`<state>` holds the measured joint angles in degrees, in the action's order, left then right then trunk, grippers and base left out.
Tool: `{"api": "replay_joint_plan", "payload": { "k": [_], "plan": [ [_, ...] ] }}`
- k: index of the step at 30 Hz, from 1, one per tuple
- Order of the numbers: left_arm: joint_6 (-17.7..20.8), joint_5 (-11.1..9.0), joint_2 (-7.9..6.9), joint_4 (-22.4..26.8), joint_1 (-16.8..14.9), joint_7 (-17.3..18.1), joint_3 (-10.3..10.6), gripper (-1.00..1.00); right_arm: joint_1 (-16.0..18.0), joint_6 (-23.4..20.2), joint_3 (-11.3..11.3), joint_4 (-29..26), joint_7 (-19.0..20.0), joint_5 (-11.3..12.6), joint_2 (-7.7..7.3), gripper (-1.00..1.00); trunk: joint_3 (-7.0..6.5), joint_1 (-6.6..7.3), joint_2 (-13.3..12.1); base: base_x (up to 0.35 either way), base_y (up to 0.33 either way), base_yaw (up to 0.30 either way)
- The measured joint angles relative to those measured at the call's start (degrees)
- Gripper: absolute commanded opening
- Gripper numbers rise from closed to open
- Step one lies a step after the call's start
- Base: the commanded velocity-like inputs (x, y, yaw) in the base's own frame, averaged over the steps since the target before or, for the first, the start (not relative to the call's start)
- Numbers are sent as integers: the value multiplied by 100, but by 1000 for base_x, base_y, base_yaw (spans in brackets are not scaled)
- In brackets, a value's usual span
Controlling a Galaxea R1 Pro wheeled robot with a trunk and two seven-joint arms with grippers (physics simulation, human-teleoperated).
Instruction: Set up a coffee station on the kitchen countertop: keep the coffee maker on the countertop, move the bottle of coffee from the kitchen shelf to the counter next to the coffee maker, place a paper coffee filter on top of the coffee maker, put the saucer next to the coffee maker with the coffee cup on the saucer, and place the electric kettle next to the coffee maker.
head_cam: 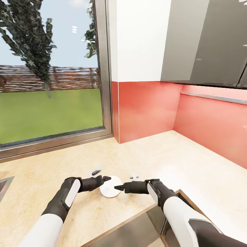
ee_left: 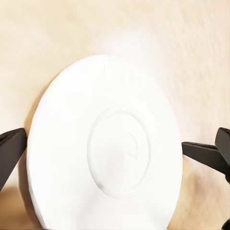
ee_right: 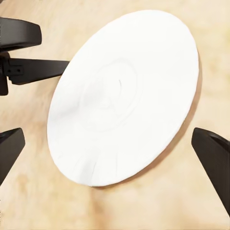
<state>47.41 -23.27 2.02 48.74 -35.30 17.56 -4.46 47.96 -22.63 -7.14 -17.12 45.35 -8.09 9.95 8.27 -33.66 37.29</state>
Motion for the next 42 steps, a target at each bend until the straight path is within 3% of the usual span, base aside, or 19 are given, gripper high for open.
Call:
{"api": "replay_joint_plan", "payload": {
  "k": [42],
  "plan": [
    [61, -18, 98, -6, -3, 6, 16, 100, -6, 237, 12, 171, -210, -32, 0, 100, 1, 0, -1, 0, 0, 0]
  ]
}}
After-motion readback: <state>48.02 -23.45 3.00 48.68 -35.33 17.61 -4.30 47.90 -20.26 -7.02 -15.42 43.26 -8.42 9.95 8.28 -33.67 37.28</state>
